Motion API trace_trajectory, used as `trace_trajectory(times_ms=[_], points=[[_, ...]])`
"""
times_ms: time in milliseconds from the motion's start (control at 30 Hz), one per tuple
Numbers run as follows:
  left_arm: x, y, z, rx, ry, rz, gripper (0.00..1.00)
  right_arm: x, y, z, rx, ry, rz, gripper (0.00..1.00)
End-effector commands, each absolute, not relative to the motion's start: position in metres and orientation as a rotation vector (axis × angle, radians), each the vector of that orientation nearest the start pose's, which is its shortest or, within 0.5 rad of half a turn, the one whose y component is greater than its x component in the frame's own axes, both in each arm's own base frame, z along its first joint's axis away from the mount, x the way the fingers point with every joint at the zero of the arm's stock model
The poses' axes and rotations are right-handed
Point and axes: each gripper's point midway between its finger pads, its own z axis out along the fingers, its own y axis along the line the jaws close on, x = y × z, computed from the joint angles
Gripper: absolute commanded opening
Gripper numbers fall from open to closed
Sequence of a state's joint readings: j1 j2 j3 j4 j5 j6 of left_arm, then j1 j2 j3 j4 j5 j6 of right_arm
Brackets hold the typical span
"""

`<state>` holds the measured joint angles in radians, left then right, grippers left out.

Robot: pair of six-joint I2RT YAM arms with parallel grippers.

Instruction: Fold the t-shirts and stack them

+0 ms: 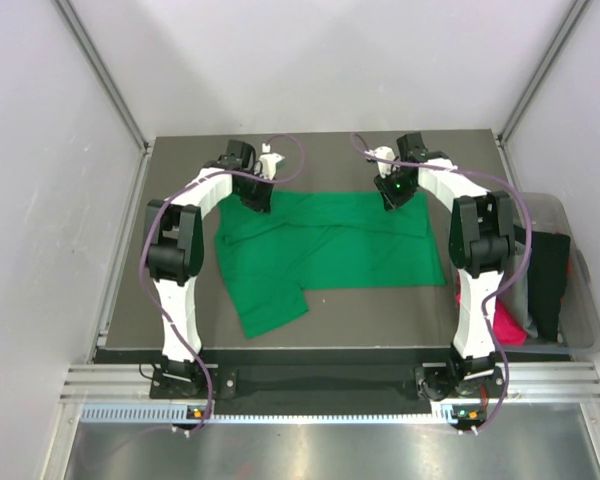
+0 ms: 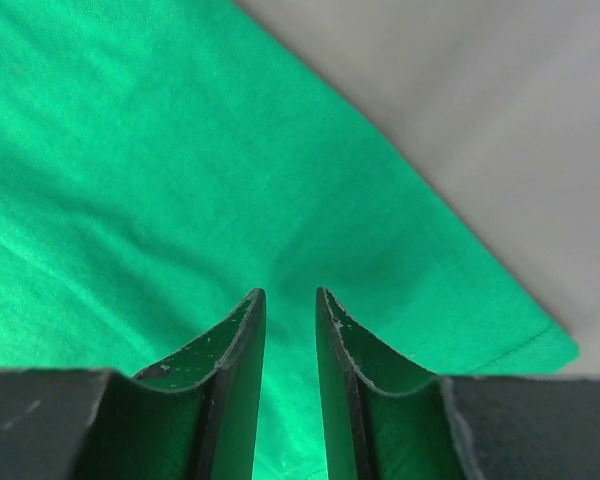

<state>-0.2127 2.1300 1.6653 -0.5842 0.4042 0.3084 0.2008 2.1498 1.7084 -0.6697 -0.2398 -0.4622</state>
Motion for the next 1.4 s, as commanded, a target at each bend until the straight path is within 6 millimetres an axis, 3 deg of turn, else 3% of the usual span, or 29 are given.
trace_trajectory(times_ms=[0, 133, 200, 233, 400, 433, 500, 533, 600, 700, 900, 1000, 1067, 1100, 1133, 1200, 1367], points=[[0.456, -0.17, 0.094, 0.815, 2.349, -0.543, 0.0, 0.478, 0.128, 0.05, -0.921, 2.441, 0.261, 0.27], [0.443, -0.167, 0.112, 0.831, 2.319, -0.52, 0.0, 0.477, 0.129, 0.053, -0.912, 2.438, 0.268, 0.27], [0.427, -0.164, 0.111, 0.852, 2.338, -0.527, 0.0, 0.475, 0.13, 0.057, -0.909, 2.43, 0.277, 0.27], [0.42, -0.164, 0.121, 0.865, 2.318, -0.518, 0.0, 0.474, 0.131, 0.057, -0.909, 2.428, 0.278, 0.27], [0.344, -0.182, 0.116, 1.033, 2.367, -0.739, 0.0, 0.47, 0.132, 0.057, -0.898, 2.429, 0.301, 0.27], [0.318, -0.188, 0.111, 1.111, 2.411, -0.785, 0.04, 0.47, 0.133, 0.058, -0.9, 2.427, 0.302, 0.27], [0.292, -0.192, 0.101, 1.17, 2.468, -0.832, 0.33, 0.47, 0.132, 0.056, -0.898, 2.431, 0.301, 0.27], [0.282, -0.195, 0.099, 1.194, 2.483, -0.849, 0.42, 0.469, 0.133, 0.056, -0.898, 2.431, 0.303, 0.27], [0.278, -0.195, 0.097, 1.191, 2.473, -0.858, 0.46, 0.47, 0.134, 0.054, -0.897, 2.43, 0.305, 0.27], [0.302, -0.194, 0.103, 1.136, 2.418, -0.743, 0.47, 0.469, 0.135, 0.05, -0.896, 2.438, 0.316, 0.27], [0.376, -0.173, 0.111, 0.99, 2.393, -0.473, 0.48, 0.471, 0.131, 0.053, -0.896, 2.423, 0.284, 0.26], [0.425, -0.143, 0.11, 0.835, 2.38, -0.326, 0.59, 0.469, 0.131, 0.052, -0.895, 2.423, 0.289, 0.26], [0.45, -0.128, 0.117, 0.755, 2.374, -0.256, 0.59, 0.467, 0.132, 0.05, -0.897, 2.426, 0.299, 0.26], [0.461, -0.114, 0.106, 0.675, 2.413, -0.244, 0.59, 0.466, 0.132, 0.049, -0.898, 2.429, 0.3, 0.26], [0.474, -0.109, 0.114, 0.63, 2.403, -0.235, 0.57, 0.467, 0.131, 0.049, -0.895, 2.428, 0.297, 0.27], [0.485, -0.09, 0.103, 0.498, 2.458, -0.263, 0.56, 0.465, 0.131, 0.048, -0.895, 2.432, 0.296, 0.26], [0.506, -0.068, 0.097, 0.325, 2.469, -0.36, 0.62, 0.463, 0.132, 0.045, -0.896, 2.437, 0.308, 0.26]])
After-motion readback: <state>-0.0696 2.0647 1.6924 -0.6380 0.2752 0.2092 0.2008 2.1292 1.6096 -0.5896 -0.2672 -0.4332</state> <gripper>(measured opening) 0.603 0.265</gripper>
